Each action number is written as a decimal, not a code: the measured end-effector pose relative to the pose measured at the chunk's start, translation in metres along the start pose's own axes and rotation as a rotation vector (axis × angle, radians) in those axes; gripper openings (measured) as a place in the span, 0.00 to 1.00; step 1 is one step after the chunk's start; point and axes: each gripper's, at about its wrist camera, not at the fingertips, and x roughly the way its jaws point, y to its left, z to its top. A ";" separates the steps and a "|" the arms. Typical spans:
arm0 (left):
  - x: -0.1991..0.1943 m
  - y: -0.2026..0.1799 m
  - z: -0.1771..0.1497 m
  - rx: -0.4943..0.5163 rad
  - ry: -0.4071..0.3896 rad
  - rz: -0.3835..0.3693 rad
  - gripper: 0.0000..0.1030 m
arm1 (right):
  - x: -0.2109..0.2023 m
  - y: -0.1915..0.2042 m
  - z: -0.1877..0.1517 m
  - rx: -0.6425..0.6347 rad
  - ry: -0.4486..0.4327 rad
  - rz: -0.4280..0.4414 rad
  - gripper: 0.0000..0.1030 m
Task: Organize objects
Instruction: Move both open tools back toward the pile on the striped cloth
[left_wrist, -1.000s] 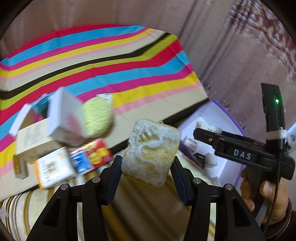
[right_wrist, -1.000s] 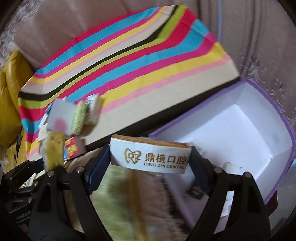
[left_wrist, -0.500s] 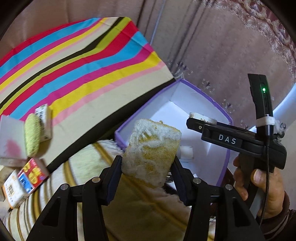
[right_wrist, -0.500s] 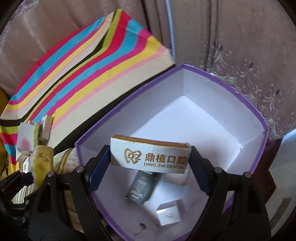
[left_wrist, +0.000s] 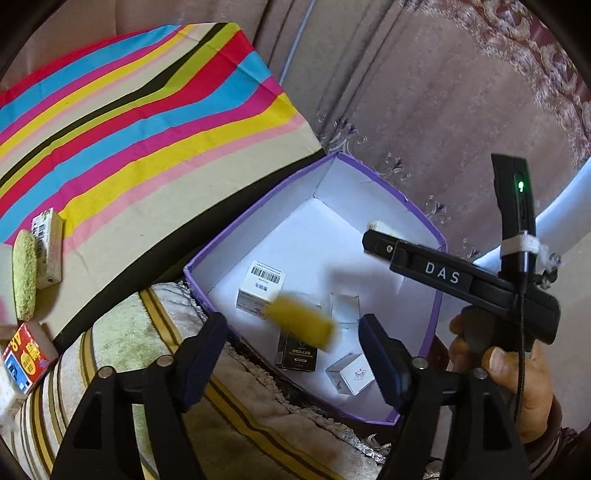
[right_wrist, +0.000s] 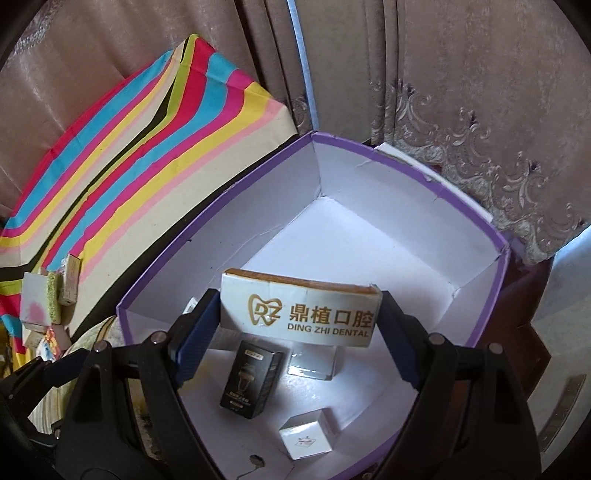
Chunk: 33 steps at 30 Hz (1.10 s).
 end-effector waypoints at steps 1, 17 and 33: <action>-0.002 0.002 -0.001 -0.005 -0.004 0.003 0.74 | 0.001 0.000 0.000 0.006 0.005 0.007 0.84; -0.051 0.053 -0.022 -0.113 -0.099 0.044 0.75 | -0.005 0.046 -0.008 -0.099 0.034 0.047 0.89; -0.140 0.160 -0.097 -0.349 -0.224 0.167 0.75 | -0.022 0.157 -0.035 -0.300 0.094 0.247 0.90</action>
